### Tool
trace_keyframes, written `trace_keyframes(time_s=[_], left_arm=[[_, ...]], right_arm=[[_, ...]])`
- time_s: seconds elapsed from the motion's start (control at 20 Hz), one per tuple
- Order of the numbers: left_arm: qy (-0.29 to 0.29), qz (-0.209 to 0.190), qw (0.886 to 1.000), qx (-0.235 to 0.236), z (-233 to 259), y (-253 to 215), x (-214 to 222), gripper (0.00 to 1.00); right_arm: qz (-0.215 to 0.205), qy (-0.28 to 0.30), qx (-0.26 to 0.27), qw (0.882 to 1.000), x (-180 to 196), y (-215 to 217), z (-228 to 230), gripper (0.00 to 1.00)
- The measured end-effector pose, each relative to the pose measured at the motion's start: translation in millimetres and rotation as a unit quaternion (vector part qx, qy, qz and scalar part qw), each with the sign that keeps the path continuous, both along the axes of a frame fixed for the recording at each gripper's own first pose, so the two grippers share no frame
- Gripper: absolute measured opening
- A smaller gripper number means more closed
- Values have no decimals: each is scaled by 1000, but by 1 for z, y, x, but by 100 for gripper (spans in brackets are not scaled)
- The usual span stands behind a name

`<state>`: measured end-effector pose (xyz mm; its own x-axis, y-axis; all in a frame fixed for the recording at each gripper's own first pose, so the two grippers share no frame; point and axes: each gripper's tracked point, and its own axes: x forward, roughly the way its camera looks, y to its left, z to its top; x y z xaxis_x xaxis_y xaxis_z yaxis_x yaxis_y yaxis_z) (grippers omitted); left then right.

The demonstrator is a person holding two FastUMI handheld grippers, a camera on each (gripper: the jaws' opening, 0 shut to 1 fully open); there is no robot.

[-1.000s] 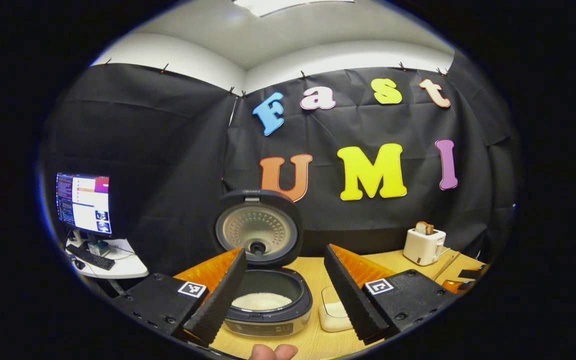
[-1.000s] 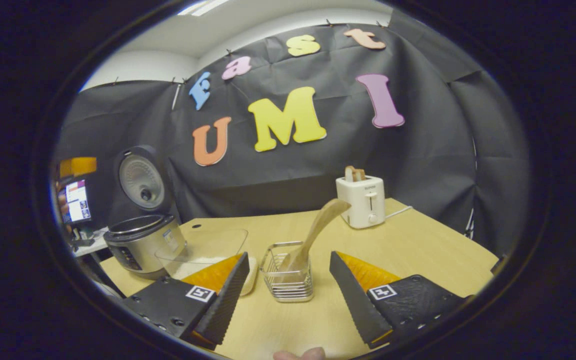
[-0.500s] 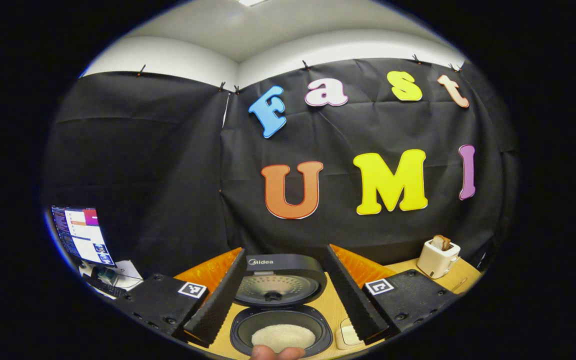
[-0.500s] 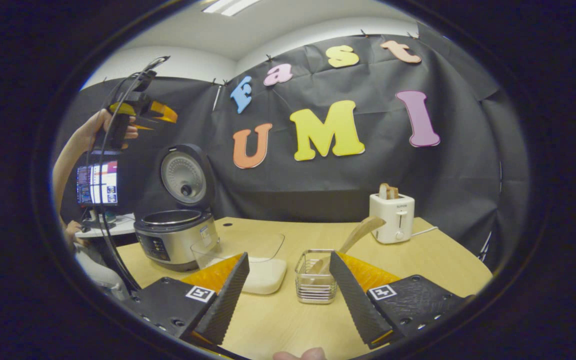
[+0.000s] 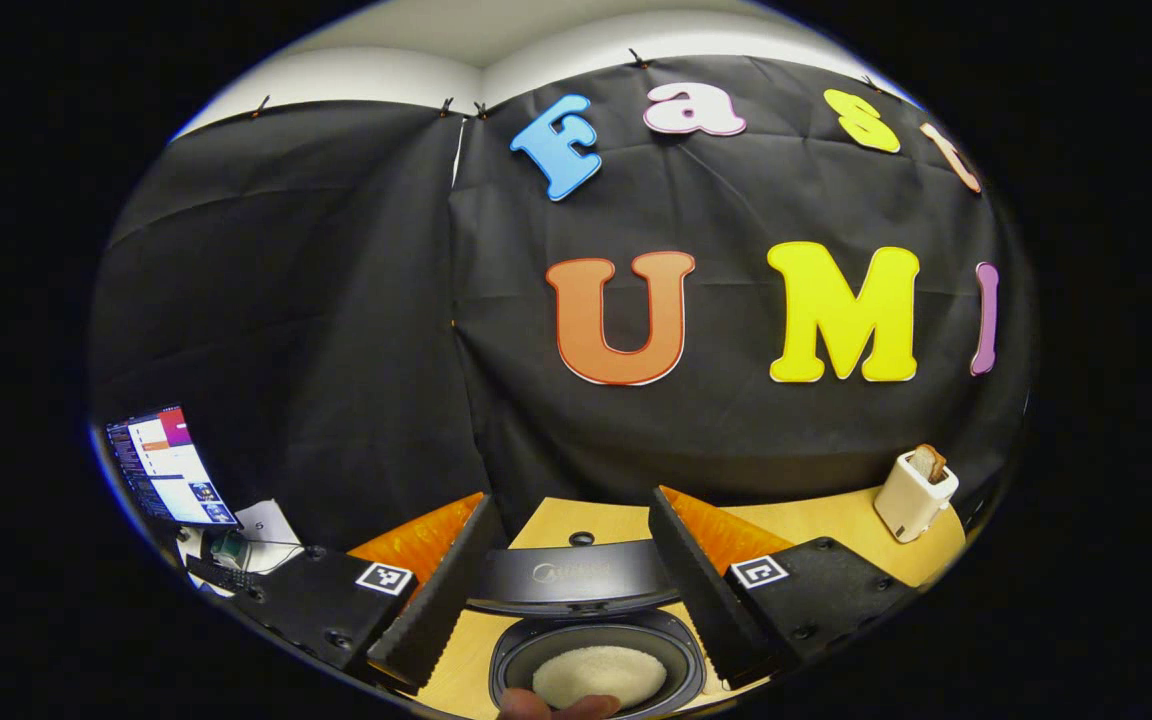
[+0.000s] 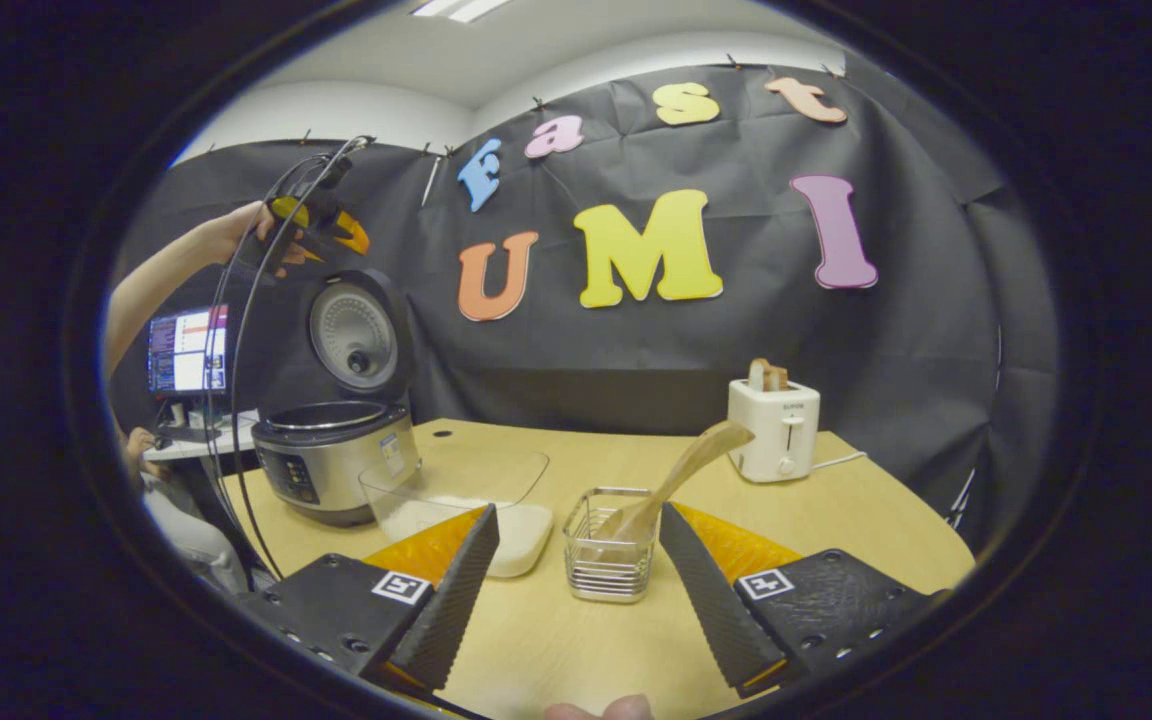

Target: Close the left gripper, press the button to open the rice cooker; take a wooden spoon from the chopstick holder with the right hand, scoop a spoonful of rice and pour it into the rice cooker, then put the wooden spoon back into the chopstick holder.

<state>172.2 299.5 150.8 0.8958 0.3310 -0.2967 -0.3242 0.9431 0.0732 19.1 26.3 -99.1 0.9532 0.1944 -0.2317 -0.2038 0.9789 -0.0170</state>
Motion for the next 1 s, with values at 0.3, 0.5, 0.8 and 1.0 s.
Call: trace_keyframes(time_s=[0.3, 0.5, 0.8, 1.0], left_arm=[[24, -5, 1000, -12, -15, -3, 9, 99], [27, -7, 999, -22, -21, -9, 1, 99], [15, -14, 1000, -22, -34, -25, -39, 99], [-6, -13, 1000, -15, -52, -39, -73, 99]], right_arm=[[6, 5, 5, 1000, -4, 4, -2, 92], [5, 4, 13, 1000, -10, 5, -2, 92], [8, -7, 16, 1000, -10, 2, 12, 95], [5, -21, 13, 1000, -12, -4, 22, 95]])
